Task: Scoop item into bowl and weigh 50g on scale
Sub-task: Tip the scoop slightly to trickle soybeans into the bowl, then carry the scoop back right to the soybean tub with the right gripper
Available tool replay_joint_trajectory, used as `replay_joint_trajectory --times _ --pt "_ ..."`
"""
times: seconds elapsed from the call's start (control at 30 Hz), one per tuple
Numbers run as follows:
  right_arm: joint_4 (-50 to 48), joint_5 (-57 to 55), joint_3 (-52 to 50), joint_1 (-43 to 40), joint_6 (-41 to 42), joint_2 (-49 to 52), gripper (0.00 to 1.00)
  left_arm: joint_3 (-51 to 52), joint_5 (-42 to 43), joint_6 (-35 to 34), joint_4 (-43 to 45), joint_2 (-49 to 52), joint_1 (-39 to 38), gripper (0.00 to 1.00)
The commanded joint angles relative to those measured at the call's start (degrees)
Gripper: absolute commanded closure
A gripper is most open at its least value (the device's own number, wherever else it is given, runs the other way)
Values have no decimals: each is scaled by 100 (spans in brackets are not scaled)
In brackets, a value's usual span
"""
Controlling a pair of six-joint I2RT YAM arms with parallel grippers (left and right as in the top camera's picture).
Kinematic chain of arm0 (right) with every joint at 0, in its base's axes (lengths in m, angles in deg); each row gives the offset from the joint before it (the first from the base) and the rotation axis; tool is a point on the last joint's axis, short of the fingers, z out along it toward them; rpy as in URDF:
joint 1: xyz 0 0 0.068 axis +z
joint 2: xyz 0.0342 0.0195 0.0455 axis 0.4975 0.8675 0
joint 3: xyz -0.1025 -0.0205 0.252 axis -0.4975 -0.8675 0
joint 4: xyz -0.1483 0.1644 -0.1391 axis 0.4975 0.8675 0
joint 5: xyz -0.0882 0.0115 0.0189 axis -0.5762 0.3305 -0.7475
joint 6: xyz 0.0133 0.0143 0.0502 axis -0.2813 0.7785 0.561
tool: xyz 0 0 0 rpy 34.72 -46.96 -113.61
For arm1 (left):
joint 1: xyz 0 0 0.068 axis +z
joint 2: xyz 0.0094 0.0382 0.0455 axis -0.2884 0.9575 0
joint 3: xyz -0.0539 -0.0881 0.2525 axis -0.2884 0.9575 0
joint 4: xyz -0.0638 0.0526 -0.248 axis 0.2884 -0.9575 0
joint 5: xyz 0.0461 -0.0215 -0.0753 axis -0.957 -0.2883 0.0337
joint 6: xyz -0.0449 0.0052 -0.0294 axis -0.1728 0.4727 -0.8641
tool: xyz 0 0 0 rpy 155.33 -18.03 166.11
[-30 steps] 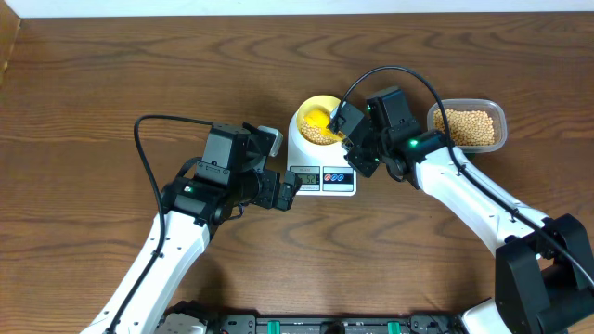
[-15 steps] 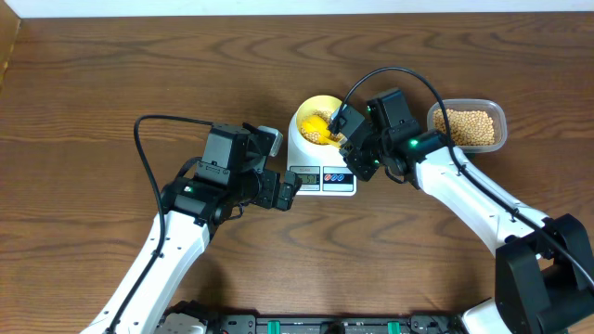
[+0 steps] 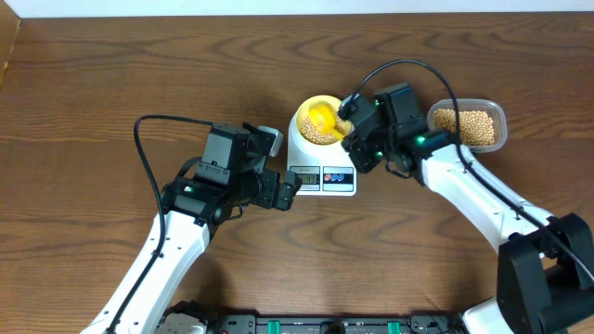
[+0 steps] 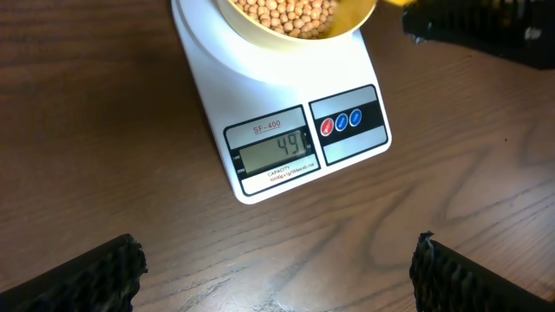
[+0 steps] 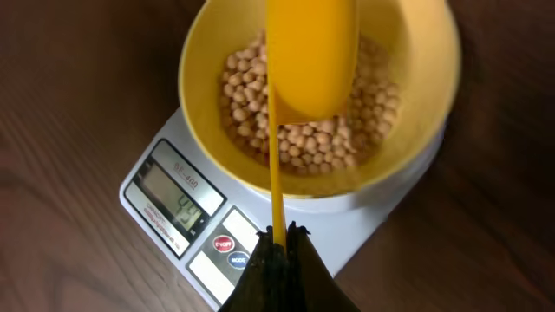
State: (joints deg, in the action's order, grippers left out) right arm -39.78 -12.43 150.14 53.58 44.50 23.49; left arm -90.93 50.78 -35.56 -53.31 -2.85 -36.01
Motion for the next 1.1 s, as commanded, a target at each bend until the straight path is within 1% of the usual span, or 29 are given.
replay_joint_trajectory --times 0.0,0.1,0.43,0.6,0.77,1.07 --pt "-35 546 44 -304 466 39 99 -9 -57 15 7 17 -9 0" --pt "-66 920 44 -557 638 39 99 -9 -57 15 7 17 -9 0" --pt "-188 1805 44 -994 632 39 99 -9 -57 15 7 17 -9 0" --pt "-278 1845 44 -1058 632 39 99 -9 -59 15 7 17 -9 0" --pt "-566 2315 44 -1137 568 39 99 -9 -59 15 7 17 -9 0" --pt "-868 2310 44 -1215 570 37 99 -9 -59 15 7 17 -9 0"
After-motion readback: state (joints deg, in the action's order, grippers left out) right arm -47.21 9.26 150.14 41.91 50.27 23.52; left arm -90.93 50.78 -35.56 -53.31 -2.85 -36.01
